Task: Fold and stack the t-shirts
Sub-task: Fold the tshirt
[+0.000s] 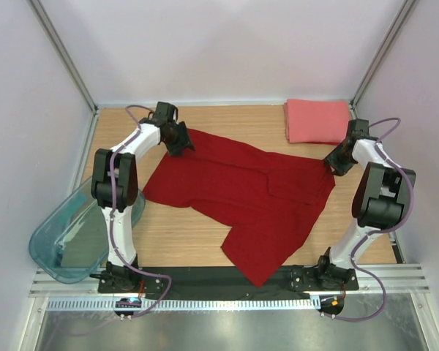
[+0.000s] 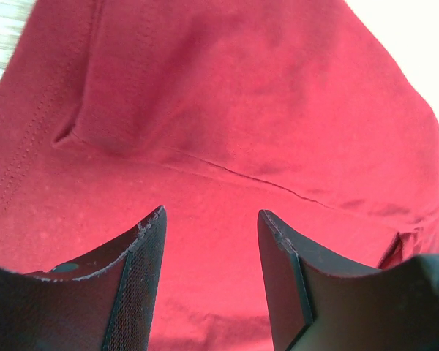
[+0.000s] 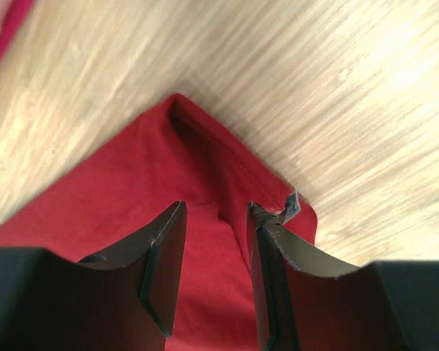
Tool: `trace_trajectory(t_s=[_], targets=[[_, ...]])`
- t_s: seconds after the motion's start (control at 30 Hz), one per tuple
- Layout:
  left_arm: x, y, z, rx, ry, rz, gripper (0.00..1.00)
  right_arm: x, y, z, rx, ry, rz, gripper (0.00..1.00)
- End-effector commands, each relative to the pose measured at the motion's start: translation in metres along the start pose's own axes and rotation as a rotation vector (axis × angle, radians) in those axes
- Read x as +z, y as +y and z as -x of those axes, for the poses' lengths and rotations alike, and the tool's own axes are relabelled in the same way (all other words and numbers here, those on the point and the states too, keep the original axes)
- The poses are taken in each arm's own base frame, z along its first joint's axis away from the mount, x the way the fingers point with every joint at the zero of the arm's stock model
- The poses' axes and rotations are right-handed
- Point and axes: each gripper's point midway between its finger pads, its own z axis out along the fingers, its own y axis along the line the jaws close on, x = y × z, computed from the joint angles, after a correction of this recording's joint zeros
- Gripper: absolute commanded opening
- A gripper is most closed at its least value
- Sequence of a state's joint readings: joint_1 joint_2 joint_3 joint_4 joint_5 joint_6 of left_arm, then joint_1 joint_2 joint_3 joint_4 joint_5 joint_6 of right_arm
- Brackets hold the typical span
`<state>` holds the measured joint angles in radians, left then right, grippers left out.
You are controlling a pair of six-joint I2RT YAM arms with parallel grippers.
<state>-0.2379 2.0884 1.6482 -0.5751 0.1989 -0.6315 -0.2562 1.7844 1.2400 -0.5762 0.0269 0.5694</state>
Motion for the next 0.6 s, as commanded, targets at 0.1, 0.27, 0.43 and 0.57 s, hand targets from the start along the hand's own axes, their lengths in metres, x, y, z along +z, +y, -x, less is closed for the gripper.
trace_trajectory(t_s=[0.1, 0.27, 0.43, 0.57], targets=[[-0.004, -0.010, 0.022, -0.025, -0.053, -0.052, 0.54, -0.038, -0.008, -0.012, -0.025, 0.025, -0.039, 0.45], [0.006, -0.003, 0.023, -0.023, -0.035, -0.030, 0.54, -0.070, -0.022, -0.046, -0.061, 0.083, -0.065, 0.45], [0.012, 0.006, 0.024, -0.041, -0.012, -0.018, 0.53, -0.080, -0.029, -0.103, -0.072, 0.218, -0.006, 0.45], [0.006, 0.004, 0.013, -0.083, 0.020, -0.037, 0.53, -0.076, -0.031, -0.122, -0.078, 0.242, 0.048, 0.44]])
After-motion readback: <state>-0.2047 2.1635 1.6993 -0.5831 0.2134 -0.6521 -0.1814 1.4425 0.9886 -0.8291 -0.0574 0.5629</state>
